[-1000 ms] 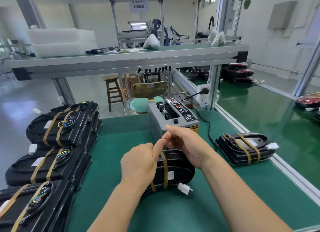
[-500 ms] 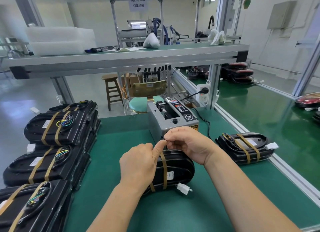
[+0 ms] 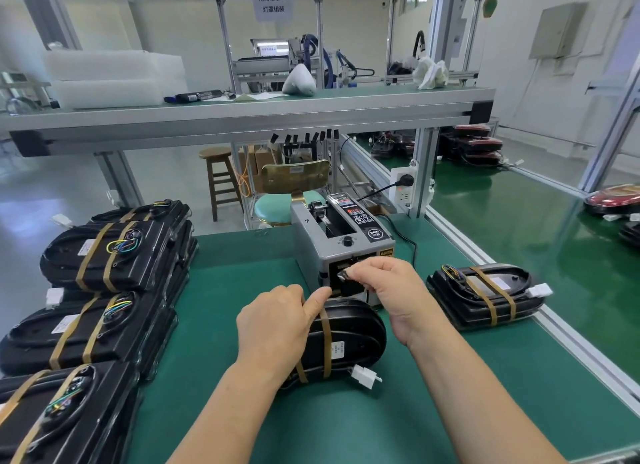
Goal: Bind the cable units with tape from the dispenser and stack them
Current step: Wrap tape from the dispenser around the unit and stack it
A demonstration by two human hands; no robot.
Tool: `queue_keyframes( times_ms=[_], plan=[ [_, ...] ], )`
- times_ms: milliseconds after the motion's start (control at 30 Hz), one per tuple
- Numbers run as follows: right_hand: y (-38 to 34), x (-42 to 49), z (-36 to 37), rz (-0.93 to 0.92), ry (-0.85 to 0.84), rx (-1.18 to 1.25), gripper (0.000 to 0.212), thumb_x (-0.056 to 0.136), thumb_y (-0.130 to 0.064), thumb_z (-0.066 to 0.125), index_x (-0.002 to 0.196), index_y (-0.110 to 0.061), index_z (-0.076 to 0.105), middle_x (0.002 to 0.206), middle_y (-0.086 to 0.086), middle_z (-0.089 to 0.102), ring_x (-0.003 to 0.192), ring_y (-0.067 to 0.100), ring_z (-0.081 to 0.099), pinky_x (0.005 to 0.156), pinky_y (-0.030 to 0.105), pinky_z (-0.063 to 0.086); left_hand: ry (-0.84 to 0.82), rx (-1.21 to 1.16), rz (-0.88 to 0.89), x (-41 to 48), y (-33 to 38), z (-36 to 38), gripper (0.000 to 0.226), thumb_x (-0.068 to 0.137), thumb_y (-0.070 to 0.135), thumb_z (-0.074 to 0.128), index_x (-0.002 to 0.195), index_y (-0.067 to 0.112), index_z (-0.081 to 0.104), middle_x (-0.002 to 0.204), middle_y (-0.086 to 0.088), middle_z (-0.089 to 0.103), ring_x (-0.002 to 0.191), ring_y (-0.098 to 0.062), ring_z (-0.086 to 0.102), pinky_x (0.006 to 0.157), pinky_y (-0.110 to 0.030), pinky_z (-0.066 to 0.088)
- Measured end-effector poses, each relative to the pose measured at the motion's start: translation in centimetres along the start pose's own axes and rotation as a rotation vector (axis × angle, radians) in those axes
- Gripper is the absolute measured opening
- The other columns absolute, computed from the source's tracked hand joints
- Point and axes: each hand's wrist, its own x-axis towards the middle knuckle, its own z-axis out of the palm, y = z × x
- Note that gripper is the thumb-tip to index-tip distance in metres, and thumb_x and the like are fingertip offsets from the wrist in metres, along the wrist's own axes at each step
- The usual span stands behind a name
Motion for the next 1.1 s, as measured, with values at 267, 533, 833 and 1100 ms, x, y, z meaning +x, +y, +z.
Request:
queue_keyframes(
  times_ms=[267,533,833,1100],
  plan=[
    [2.0,-3.2,-0.7,0.142,0.247,0.208,0.014,0.083,-0.002,0.069,0.071,-0.009,0.071,0.056,-0.009,0.069,0.046,-0.007,0.060,0.038,0.009,0.040,0.100,0.235,0.175,-0.7,0.4,-0.4,0.074,0.083,0.077,0.001,0.067,0.023,0.048,0.063,0.004,0.058,0.067,-0.023,0.051,0.075,-0.037,0.033],
    [1.9,-4.2,0.1,0.158,0.181,0.339,0.009,0.083,0.004,0.066,0.080,-0.001,0.074,0.078,0.006,0.075,0.058,0.007,0.068,0.044,0.014,0.047,-0.059,0.076,0.345,-0.6,0.0,-0.9,0.071,0.077,0.081,0.026,0.112,0.028,0.056,0.099,0.012,0.055,0.091,-0.014,0.054,0.082,-0.030,0.036],
    [2.5,-4.6,0.9,0.103,0.152,0.160,0.030,0.085,-0.001,0.067,0.061,-0.015,0.078,0.115,0.001,0.064,0.082,0.006,0.067,0.052,0.011,0.048,0.090,-0.164,0.357,-1.9,0.3,-0.9,0.046,0.072,0.062,0.069,0.099,0.026,0.060,0.086,0.012,0.058,0.076,-0.016,0.055,0.073,-0.037,0.043],
    [3.1,-4.8,1.1,0.057,0.184,0.044,0.028,0.085,-0.006,0.069,0.063,-0.020,0.078,0.116,0.002,0.066,0.107,0.019,0.064,0.093,0.038,0.051,0.011,-0.206,0.331,-2.2,0.5,-1.7,0.038,0.077,0.054,0.055,0.105,0.028,0.056,0.088,0.013,0.056,0.080,-0.015,0.054,0.080,-0.037,0.039]
  ],
)
